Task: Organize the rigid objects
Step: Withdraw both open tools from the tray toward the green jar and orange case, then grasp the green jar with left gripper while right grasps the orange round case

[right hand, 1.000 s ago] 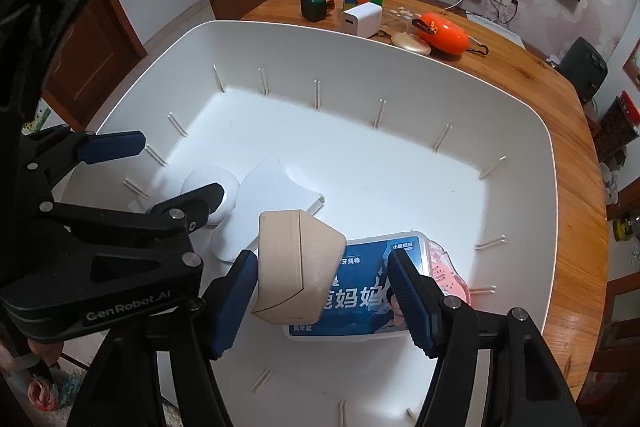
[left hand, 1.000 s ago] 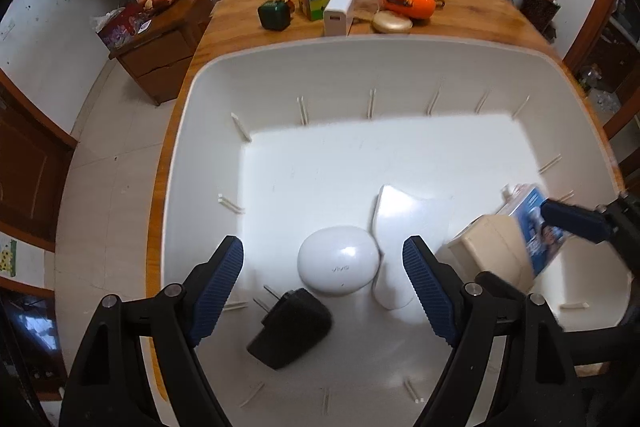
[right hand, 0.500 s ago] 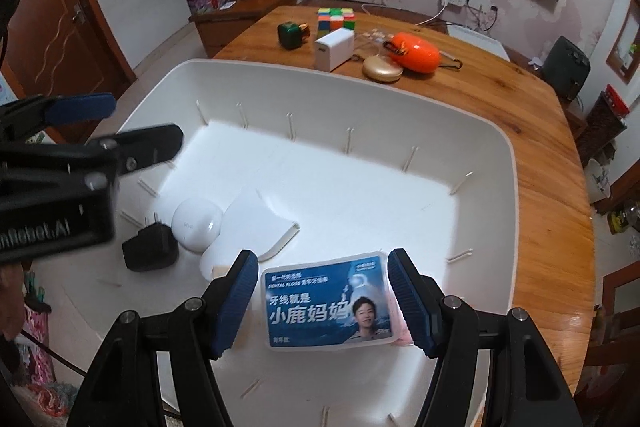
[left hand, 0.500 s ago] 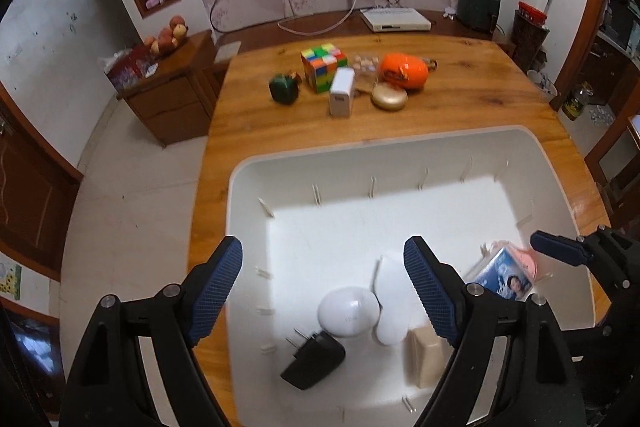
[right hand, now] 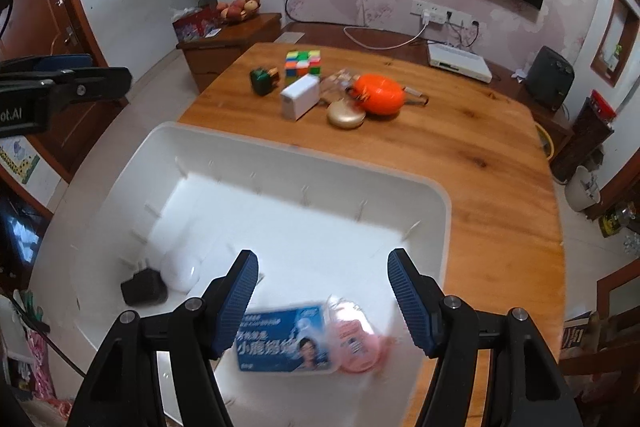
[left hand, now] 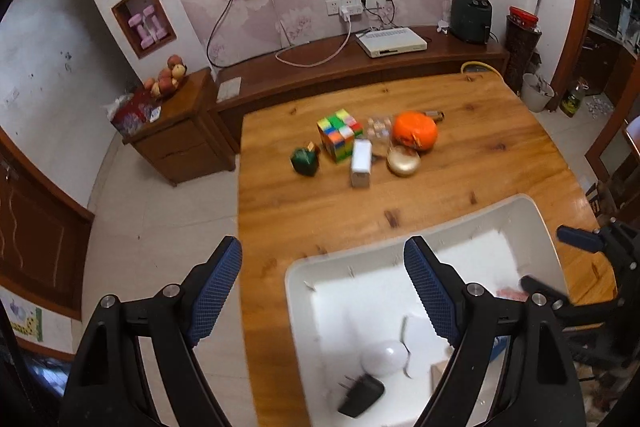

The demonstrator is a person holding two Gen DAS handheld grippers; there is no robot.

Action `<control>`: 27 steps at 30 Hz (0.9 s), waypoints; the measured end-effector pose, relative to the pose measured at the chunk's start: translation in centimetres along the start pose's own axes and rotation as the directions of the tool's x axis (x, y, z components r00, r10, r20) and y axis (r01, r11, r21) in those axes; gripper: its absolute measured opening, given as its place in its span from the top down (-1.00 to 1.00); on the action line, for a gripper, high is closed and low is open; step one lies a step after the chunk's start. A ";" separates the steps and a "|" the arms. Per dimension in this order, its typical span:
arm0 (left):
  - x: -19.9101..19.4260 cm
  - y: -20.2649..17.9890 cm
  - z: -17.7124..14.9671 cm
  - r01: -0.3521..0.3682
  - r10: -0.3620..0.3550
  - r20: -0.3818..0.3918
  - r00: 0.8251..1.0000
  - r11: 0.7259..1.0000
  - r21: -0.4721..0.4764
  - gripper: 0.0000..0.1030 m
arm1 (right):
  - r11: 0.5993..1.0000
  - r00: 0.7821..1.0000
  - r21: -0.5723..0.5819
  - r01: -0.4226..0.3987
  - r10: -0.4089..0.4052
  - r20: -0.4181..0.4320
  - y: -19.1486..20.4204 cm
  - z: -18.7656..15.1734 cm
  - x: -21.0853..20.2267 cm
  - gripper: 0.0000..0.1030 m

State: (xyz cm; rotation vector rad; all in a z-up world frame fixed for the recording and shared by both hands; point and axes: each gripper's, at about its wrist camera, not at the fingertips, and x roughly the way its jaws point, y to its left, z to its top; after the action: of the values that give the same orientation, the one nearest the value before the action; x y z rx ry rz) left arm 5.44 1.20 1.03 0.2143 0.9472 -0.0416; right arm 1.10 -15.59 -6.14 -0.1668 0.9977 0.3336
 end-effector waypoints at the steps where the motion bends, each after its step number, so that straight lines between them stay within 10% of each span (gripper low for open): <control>1: 0.0 0.3 0.8 -0.002 0.002 -0.005 1.000 1.000 0.008 -0.66 | 1.000 1.000 0.009 -0.001 0.001 0.003 -0.6 0.8 -0.3 -0.32; 14: 8.2 3.8 8.3 -0.067 0.079 -0.160 0.984 0.995 0.077 -0.66 | 0.978 0.999 0.202 -0.048 0.047 0.009 -8.3 12.7 -0.5 -0.33; 27: 19.6 5.1 11.8 -0.112 0.133 -0.355 0.925 0.991 0.079 -0.66 | 0.913 0.992 0.399 -0.081 0.115 -0.061 -12.5 24.0 6.2 -0.57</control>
State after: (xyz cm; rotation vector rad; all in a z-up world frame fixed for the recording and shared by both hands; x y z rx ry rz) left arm 27.02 4.92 -7.31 0.3422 1.2977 0.0889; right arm 27.60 -19.18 1.22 0.2415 1.1385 0.2106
